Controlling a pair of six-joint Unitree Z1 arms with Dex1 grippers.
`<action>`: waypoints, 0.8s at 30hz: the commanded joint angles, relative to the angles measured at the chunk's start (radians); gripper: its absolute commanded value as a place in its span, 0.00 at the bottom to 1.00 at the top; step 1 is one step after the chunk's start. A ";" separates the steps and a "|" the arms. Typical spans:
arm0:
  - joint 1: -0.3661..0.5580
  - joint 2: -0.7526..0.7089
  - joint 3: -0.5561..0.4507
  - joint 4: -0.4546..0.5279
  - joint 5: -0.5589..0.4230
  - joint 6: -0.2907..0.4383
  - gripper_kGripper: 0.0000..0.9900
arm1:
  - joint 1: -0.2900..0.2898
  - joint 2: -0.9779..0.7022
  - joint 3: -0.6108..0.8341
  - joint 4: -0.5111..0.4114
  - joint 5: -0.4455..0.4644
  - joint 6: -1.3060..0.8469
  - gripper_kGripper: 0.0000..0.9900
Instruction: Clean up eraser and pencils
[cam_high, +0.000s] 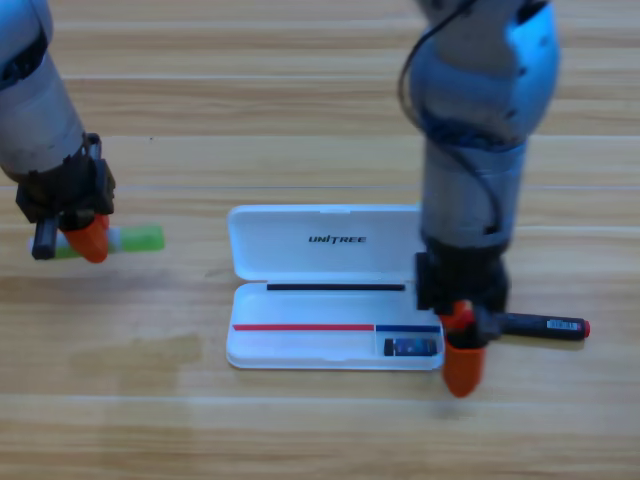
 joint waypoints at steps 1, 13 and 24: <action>-0.038 -0.045 -0.086 0.093 -0.015 -0.024 0.00 | -0.015 -0.296 0.148 0.020 -0.012 -0.011 0.86; -0.271 -0.065 -0.288 0.217 -0.157 -0.053 0.00 | -0.201 -0.152 0.314 -0.227 -0.109 -0.106 0.86; -0.399 0.088 -0.299 0.148 -0.184 -0.059 0.00 | -0.210 -0.020 0.303 -0.295 -0.078 -0.129 0.80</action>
